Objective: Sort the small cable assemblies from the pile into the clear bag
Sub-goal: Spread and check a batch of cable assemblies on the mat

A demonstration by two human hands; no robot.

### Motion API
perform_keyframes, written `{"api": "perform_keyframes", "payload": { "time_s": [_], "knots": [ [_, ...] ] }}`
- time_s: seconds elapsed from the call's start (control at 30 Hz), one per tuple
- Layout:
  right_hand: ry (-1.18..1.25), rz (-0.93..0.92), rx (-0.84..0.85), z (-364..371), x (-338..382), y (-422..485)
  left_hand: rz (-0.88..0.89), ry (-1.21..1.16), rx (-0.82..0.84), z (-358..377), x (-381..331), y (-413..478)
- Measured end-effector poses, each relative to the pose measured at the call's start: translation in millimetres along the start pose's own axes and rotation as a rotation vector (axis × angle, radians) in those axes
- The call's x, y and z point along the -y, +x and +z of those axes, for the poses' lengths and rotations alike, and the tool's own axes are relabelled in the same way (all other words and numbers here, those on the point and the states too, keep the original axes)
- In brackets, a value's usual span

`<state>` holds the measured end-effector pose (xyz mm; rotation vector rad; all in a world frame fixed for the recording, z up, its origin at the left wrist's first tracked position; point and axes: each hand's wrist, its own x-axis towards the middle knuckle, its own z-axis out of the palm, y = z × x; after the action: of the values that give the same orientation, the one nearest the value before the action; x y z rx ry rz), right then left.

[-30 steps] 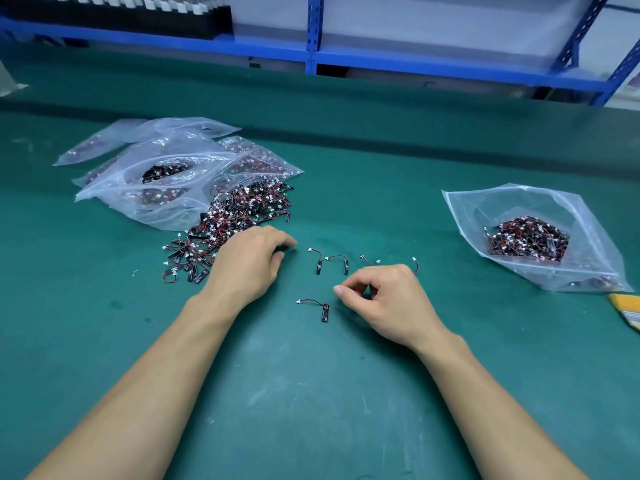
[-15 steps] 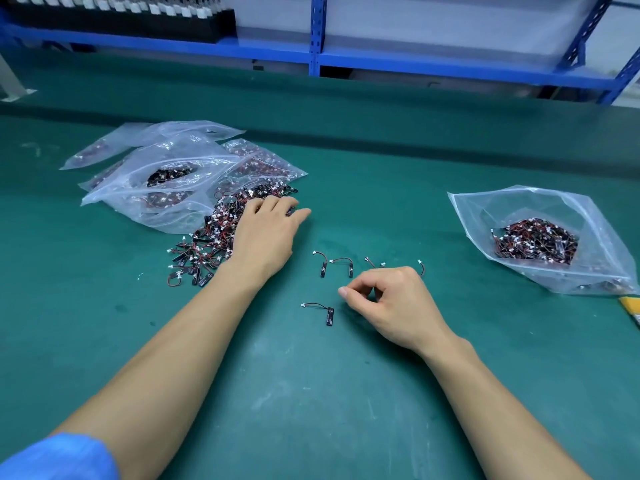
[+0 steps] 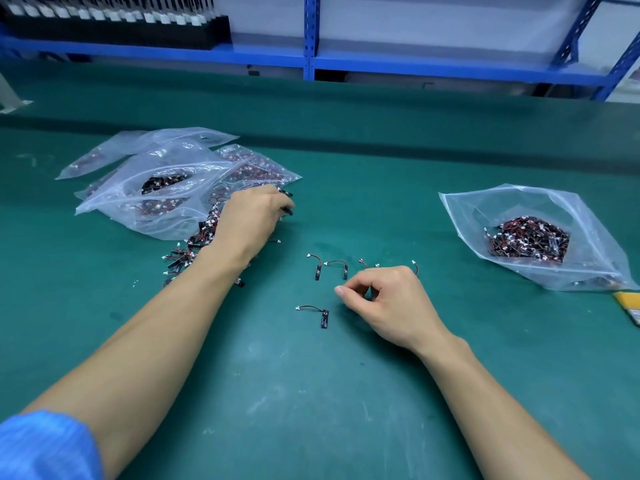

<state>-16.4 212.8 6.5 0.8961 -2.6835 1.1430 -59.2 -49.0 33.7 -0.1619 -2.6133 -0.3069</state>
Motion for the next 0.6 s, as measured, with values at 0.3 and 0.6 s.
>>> {"api": "perform_keyframes", "payload": {
  "time_s": [0.3, 0.6],
  "knots": [
    [0.193, 0.088, -0.085, -1, -4, 2, -0.126, -0.340, -0.424, -24, -6, -13],
    [0.309, 0.178, -0.160, -12, -4, 6, -0.287, -0.774, -0.340, -35, -54, -46]
  ]
}}
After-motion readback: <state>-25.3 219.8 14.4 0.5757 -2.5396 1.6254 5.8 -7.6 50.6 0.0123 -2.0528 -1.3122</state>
